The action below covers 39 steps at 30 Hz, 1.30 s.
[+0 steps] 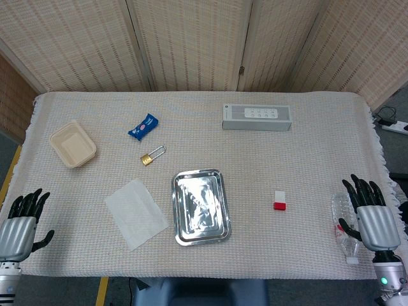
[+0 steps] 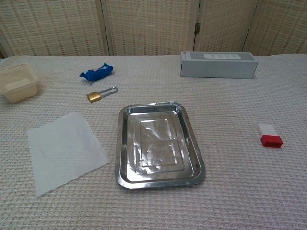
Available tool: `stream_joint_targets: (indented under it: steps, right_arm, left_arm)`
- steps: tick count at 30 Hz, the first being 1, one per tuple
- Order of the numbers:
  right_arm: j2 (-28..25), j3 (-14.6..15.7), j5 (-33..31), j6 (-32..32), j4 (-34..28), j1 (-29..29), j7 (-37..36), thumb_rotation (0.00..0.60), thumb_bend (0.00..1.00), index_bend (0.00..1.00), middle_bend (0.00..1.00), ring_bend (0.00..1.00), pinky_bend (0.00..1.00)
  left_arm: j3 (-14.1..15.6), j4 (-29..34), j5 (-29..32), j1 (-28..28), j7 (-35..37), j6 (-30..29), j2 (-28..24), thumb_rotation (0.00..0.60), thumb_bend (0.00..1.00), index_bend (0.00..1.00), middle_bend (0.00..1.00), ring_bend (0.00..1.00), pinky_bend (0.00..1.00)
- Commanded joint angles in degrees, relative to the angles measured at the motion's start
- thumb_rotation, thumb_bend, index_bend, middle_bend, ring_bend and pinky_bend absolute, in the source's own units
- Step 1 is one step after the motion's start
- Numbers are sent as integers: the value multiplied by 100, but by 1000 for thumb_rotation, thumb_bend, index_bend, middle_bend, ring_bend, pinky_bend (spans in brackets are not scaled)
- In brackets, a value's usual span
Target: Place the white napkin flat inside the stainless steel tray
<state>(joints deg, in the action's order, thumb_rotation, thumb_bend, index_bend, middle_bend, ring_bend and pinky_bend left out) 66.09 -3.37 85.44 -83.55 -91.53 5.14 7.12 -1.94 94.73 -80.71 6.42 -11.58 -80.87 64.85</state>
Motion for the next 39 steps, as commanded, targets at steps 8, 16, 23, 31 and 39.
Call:
stream_joint_targets:
  steps: [8, 16, 23, 31, 39]
  right_arm:
    - [-24, 24, 95, -71, -37, -18, -51, 600, 326, 0, 0, 0, 0]
    - [-49, 49, 248, -196, -6, -51, -277, 600, 325, 0, 0, 0, 0]
    - [247, -19, 441, -437, 340, -32, -394, 600, 326, 0, 0, 0, 0]
    - [352, -121, 243, -398, 357, -15, -312, 600, 326, 0, 0, 0, 0]
    - [358, -117, 186, -342, 351, -11, -267, 600, 326, 0, 0, 0, 0]
  left_arm:
    - [68, 19, -7, 36, -42, 136, 30, 600, 339, 14, 53, 13, 0]
    - [179, -373, -611, 231, 392, 216, 286, 600, 337, 40, 308, 122, 261]
    - [268, -1734, -1714, 562, 1021, -189, 917, 600, 254, 305, 971, 745, 974]
    - [436, -2979, -2074, 839, 2170, -250, 1447, 600, 225, 471, 1000, 966, 1000]
    - [658, -4464, -2353, 965, 2808, -488, 2140, 600, 227, 490, 1000, 970, 1000]
